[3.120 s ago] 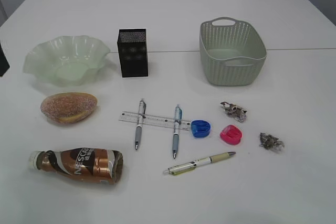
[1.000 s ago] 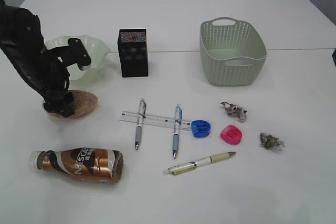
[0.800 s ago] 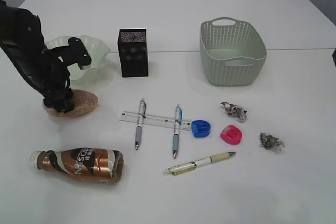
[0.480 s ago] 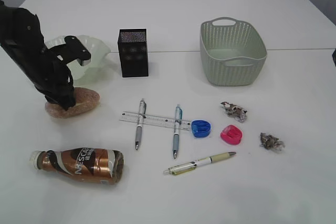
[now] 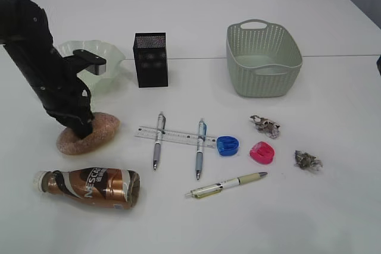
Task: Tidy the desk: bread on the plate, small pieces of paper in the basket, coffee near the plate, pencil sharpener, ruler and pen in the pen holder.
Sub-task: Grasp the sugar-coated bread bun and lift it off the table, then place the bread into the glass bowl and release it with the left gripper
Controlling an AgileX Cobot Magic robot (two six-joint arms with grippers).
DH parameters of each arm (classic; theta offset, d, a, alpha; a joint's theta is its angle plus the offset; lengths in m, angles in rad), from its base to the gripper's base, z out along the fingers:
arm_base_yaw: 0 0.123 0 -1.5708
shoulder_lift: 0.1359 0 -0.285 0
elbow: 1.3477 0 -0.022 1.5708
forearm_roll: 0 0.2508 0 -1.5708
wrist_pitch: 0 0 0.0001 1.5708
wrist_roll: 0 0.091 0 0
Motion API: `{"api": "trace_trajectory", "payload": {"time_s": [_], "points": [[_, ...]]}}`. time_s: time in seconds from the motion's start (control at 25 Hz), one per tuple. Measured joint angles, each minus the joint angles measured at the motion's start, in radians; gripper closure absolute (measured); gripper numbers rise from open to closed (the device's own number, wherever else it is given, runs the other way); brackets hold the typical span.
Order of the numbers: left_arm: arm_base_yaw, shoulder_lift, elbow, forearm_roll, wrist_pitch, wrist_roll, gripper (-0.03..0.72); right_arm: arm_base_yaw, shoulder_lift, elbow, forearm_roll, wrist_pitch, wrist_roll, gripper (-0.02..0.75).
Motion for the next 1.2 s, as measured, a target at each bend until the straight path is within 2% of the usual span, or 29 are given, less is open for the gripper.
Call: {"api": "trace_trajectory", "payload": {"time_s": [0.16, 0.44, 0.84, 1.08, 1.2], "points": [[0.0, 0.017, -0.07, -0.016, 0.134, -0.059, 0.546, 0.0, 0.0, 0.0, -0.002, 0.0, -0.002, 0.221], [0.0, 0.017, -0.18, -0.022, 0.21, -0.218, 0.548, 0.0, 0.0, 0.0, -0.018, 0.0, -0.003, 0.221], [0.0, 0.017, -0.387, -0.022, 0.326, -0.574, 0.548, 0.0, 0.0, 0.0, -0.02, 0.0, -0.004, 0.221], [0.011, 0.017, -0.514, -0.01, 0.33, -0.628, 0.548, 0.0, 0.0, 0.0, -0.02, 0.0, -0.006, 0.222], [0.027, 0.017, -0.539, 0.018, 0.291, -0.651, 0.548, 0.0, 0.0, 0.0, -0.02, 0.0, -0.006, 0.222]]}}
